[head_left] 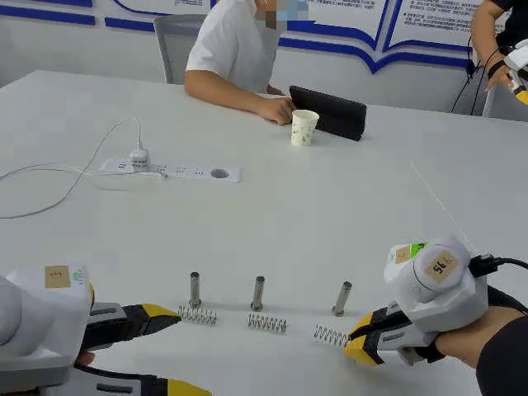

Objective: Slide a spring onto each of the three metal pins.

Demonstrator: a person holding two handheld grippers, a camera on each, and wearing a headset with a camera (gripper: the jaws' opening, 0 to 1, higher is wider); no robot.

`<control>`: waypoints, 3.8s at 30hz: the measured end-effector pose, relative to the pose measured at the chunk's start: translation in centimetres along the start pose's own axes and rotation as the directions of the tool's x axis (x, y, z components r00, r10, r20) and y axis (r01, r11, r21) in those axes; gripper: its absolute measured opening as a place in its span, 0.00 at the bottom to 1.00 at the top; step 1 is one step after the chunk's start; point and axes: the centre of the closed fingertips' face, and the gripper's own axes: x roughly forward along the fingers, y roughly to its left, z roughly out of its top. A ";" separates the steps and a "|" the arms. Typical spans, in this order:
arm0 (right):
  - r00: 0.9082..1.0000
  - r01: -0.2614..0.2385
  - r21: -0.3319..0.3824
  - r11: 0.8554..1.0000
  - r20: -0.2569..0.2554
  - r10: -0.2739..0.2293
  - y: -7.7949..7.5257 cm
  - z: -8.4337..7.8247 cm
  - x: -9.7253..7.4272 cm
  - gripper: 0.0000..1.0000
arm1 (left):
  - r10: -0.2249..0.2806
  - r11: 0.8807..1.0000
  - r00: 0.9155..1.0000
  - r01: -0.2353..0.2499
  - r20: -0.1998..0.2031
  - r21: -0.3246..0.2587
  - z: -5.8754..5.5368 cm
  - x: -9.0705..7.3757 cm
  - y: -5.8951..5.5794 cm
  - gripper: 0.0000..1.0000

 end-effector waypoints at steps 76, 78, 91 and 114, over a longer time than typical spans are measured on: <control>0.979 -0.196 -0.316 0.928 -0.009 0.204 9.4 8.6 -1.6 0.11 | -0.151 0.961 0.987 0.158 -0.048 0.228 1.3 4.7 -3.3 0.12; 0.978 -0.196 -0.318 0.928 0.000 0.207 9.5 9.0 -1.7 0.11 | -0.150 0.960 0.987 0.158 -0.051 0.232 1.3 4.7 -3.3 0.12; 0.976 -0.189 -0.339 0.922 0.040 0.214 10.2 10.8 -2.2 0.11 | -0.151 0.957 0.987 0.159 -0.052 0.242 1.2 4.8 -3.3 0.11; 0.974 -0.194 -0.358 0.913 0.041 0.223 10.7 11.8 -2.1 0.12 | -0.155 0.951 0.987 0.159 -0.037 0.265 1.5 4.9 -3.6 0.10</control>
